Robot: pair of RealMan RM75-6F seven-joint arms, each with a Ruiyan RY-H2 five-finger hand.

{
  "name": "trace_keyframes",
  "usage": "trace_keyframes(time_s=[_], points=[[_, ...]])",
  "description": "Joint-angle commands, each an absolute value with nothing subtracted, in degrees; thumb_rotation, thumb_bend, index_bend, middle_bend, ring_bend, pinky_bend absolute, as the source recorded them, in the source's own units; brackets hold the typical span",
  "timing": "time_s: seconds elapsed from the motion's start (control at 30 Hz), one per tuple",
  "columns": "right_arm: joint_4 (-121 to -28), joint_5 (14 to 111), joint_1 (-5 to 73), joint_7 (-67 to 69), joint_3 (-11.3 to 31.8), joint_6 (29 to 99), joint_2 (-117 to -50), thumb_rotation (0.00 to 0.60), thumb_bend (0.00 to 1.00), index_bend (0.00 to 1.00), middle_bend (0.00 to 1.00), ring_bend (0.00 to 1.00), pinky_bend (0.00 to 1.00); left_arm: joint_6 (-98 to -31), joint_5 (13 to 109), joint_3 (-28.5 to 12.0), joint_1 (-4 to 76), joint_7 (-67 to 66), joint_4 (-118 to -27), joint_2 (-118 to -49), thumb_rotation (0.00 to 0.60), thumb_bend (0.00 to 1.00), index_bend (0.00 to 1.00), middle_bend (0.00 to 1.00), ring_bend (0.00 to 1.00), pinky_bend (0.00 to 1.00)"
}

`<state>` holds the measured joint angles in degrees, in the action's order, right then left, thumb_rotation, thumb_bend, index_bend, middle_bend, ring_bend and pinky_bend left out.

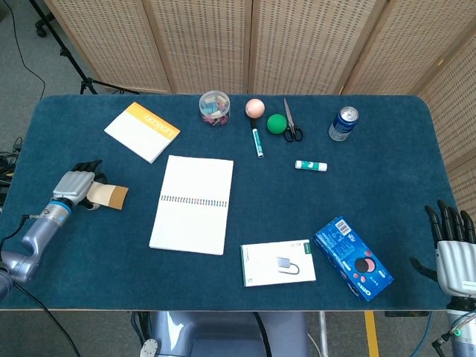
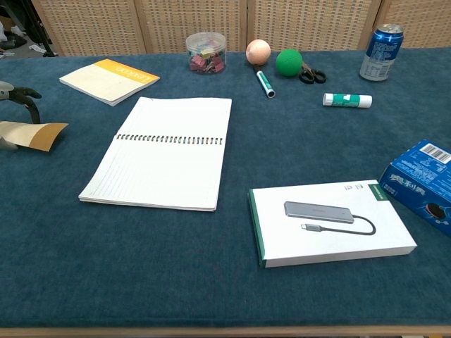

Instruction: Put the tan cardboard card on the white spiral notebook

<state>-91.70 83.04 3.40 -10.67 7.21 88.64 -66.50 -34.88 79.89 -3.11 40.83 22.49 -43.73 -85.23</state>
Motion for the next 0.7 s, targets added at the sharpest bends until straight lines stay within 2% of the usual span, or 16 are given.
trace_keyframes(time_s=[0.03, 0.2, 0.27, 0.4, 0.57, 0.7], points=[[-91.9, 83.1, 3.3, -10.5, 7.2, 88.8, -66.3, 0.600, 0.00, 0.00, 0.00, 0.00, 0.00, -36.5, 79.9, -3.6, 40.7, 22.3, -46.1, -83.8, 0.600, 0.25, 0.68, 0.00, 0.00, 0.00], [-92.1, 83.3, 3.3, -10.3, 7.1, 88.7, -66.2, 0.600, 0.00, 0.00, 0.00, 0.00, 0.00, -39.1, 79.3, -5.2, 41.0, 20.3, -52.8, -80.5, 0.600, 0.25, 0.68, 0.00, 0.00, 0.00], [-92.2, 83.5, 3.4, -10.3, 6.9, 88.6, -66.2, 0.600, 0.00, 0.00, 0.00, 0.00, 0.00, -40.8, 77.7, -7.3, 41.6, 18.2, -60.2, -78.3, 0.600, 0.25, 0.68, 0.00, 0.00, 0.00], [-92.4, 83.8, 3.4, -10.1, 6.7, 88.7, -66.1, 0.600, 0.00, 0.00, 0.00, 0.00, 0.00, -39.9, 71.2, -9.8, 42.5, 10.3, -71.9, -76.2, 0.600, 0.25, 0.68, 0.00, 0.00, 0.00], [-92.6, 83.8, 3.2, -9.1, 6.8, 88.9, -65.6, 0.600, 0.00, 0.00, 0.00, 0.00, 0.00, -40.4, 60.9, -11.1, 45.3, -2.8, -81.3, -77.8, 0.600, 0.25, 0.68, 0.00, 0.00, 0.00], [-92.7, 83.8, 3.1, -8.3, 6.8, 89.0, -65.2, 0.600, 0.00, 0.00, 0.00, 0.00, 0.00, -42.3, 52.0, -11.3, 48.0, -11.3, -85.2, -80.2, 0.600, 0.25, 0.68, 0.00, 0.00, 0.00]])
